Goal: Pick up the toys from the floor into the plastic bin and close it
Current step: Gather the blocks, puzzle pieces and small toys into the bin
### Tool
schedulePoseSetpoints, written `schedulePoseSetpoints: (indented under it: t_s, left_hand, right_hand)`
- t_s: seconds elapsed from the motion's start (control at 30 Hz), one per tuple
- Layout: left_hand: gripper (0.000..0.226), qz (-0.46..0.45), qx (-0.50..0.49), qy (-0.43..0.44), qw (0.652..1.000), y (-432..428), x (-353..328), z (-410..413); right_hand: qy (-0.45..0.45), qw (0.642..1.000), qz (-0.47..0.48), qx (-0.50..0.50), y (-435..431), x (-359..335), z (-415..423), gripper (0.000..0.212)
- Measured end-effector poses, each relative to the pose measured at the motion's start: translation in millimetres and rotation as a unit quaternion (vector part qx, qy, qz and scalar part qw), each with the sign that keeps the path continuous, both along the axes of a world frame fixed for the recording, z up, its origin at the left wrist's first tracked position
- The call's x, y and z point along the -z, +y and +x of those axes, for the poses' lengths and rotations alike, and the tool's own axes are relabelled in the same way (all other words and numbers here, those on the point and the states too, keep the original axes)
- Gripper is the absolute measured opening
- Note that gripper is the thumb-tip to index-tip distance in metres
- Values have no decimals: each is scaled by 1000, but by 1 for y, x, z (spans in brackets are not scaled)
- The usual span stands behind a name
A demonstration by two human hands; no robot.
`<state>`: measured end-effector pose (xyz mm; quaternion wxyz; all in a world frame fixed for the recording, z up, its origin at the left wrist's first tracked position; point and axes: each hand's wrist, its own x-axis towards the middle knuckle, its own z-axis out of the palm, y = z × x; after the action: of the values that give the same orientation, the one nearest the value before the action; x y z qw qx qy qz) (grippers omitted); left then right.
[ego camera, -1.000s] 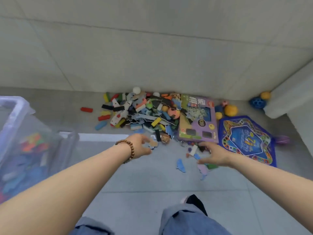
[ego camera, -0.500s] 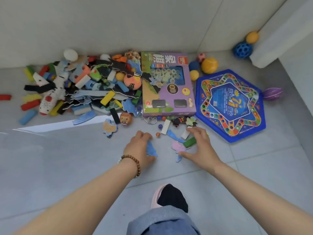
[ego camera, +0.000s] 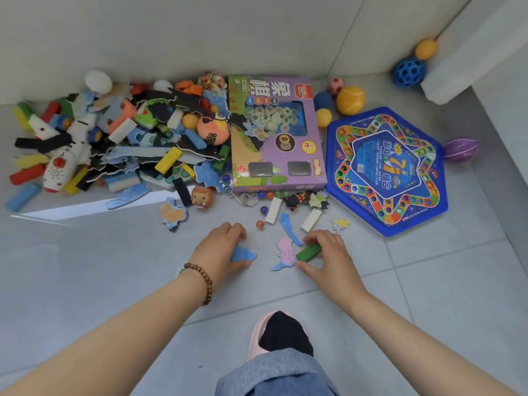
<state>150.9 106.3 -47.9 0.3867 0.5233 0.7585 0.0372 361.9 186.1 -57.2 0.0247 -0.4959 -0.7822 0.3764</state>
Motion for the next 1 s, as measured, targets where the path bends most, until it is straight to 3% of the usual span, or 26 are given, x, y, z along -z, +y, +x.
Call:
schedulePoseSetpoints:
  t_s: [0.1,0.2,0.23,0.3,0.37,0.4,0.47,0.5,0.53,0.57,0.63,0.73,0.83,0.93,1.0]
  left_hand:
    - [39,18,61,40,997,-1,0,-2]
    - [37,61,84,57,993,-4,2,-3]
    - [35,81,45,28,995,-4,1,-4]
    - [24,101,-155,-135,973,2,-6,0]
    - [22,74,-374,-352,855,12,-14,6]
    - [29,39,-437,-426,791,18,-17,10]
    - [40,-34,-483,-548,682,22,-21,14]
    - [43,-55,-488,-586,645,23,-24,14]
    - [44,-61,-492,-597,631,23,-24,12]
    - [40,-51,-495,-586,640,24,-23,10]
    - [27,-18,-490,-521,698,21,-18,4]
    - [19,23,-461,-430,776,13,-8,-5]
    - [16,45,-417,-360,833,6,-3,-11]
    - [19,51,-397,-334,853,5,0,-11]
    - [21,47,-420,-372,827,7,-1,-8]
  right_hand:
    - [68,993,-45,91,3,-4,-7,45]
    - [112,985,-64,117,4,-11,-17,51]
    - [128,982,-74,117,4,-16,-22,53]
    - [166,977,-88,103,5,-26,-33,56]
    - [187,976,-91,66,5,-39,-47,60]
    - [190,976,-95,40,4,-44,-52,62]
    - [187,977,-104,-24,3,-53,-61,66]
    - [182,977,-101,-48,5,-55,-63,66]
    - [177,979,-88,-57,8,-55,-64,63]
    - [167,983,-64,-48,14,-52,-63,57]
    - [104,994,-7,-29,31,-42,-62,49]
    - [-8,998,33,-57,44,-21,-65,51]
    - [-45,991,83,-91,42,-7,-74,52]
    - [-54,987,121,-94,38,-2,-78,51]
    - [-49,987,119,-97,36,-1,-77,51]
